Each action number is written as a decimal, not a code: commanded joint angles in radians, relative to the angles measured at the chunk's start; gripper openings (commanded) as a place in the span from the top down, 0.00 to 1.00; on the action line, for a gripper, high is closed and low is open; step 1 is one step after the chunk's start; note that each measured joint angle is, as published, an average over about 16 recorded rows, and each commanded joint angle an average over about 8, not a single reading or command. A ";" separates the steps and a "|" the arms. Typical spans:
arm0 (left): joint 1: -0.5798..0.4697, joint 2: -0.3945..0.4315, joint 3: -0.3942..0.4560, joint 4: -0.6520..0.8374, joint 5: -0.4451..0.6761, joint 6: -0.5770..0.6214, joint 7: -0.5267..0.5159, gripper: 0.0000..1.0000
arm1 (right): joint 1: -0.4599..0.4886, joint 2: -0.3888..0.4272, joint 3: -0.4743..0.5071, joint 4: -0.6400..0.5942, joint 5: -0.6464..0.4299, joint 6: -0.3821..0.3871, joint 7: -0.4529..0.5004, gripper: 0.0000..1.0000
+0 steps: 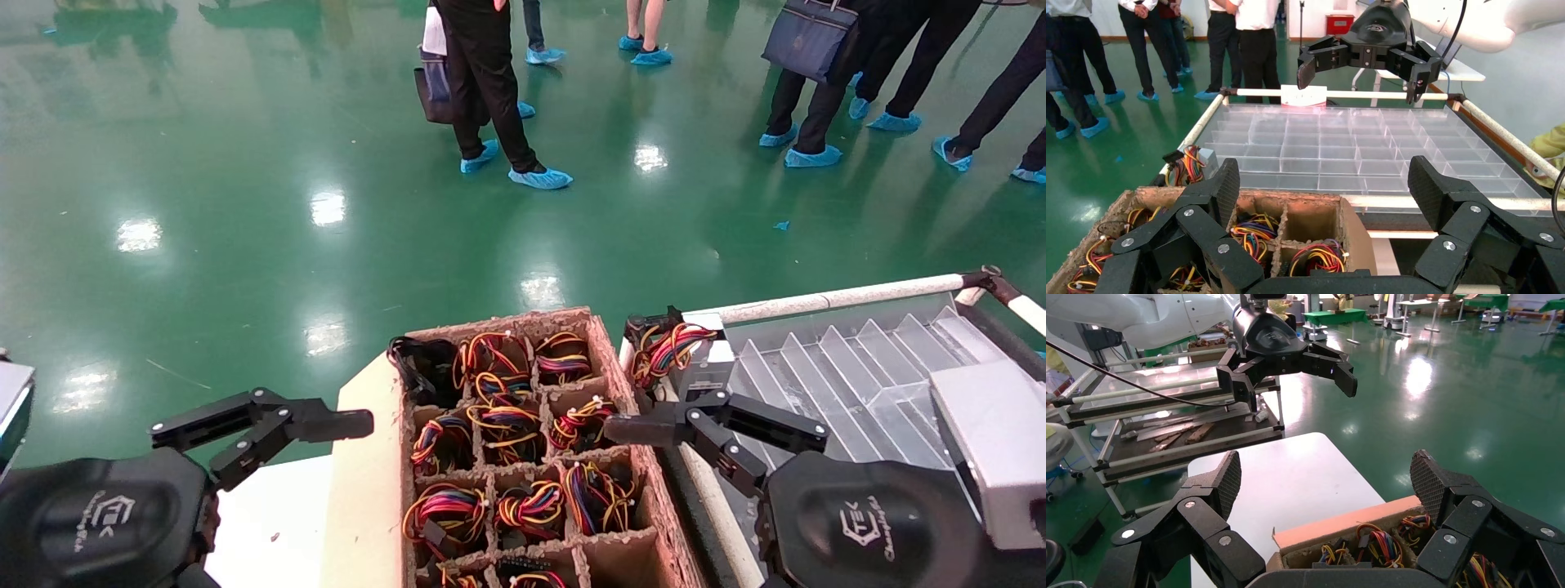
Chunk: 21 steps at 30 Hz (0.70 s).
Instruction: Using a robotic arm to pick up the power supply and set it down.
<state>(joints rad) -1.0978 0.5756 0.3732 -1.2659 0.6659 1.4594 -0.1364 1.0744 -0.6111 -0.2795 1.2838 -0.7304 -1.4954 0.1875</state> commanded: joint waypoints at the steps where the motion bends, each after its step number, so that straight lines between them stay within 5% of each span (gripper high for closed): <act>1: 0.000 0.000 0.000 0.000 0.000 0.000 0.000 0.00 | 0.000 0.000 0.000 0.000 0.000 0.000 0.000 0.00; 10: 0.000 0.000 0.000 0.000 0.000 0.000 0.000 0.01 | 0.000 0.000 0.000 0.000 0.000 0.000 0.000 0.00; 18: 0.000 0.000 0.000 0.000 0.000 0.000 0.000 1.00 | 0.000 0.000 0.000 0.000 0.000 0.000 0.000 0.00; 21: 0.000 0.000 0.000 0.000 0.000 0.000 0.000 1.00 | 0.000 0.000 0.000 0.000 0.000 0.000 0.000 0.00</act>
<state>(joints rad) -1.0978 0.5756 0.3732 -1.2659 0.6659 1.4594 -0.1364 1.0744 -0.6111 -0.2795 1.2838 -0.7304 -1.4954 0.1875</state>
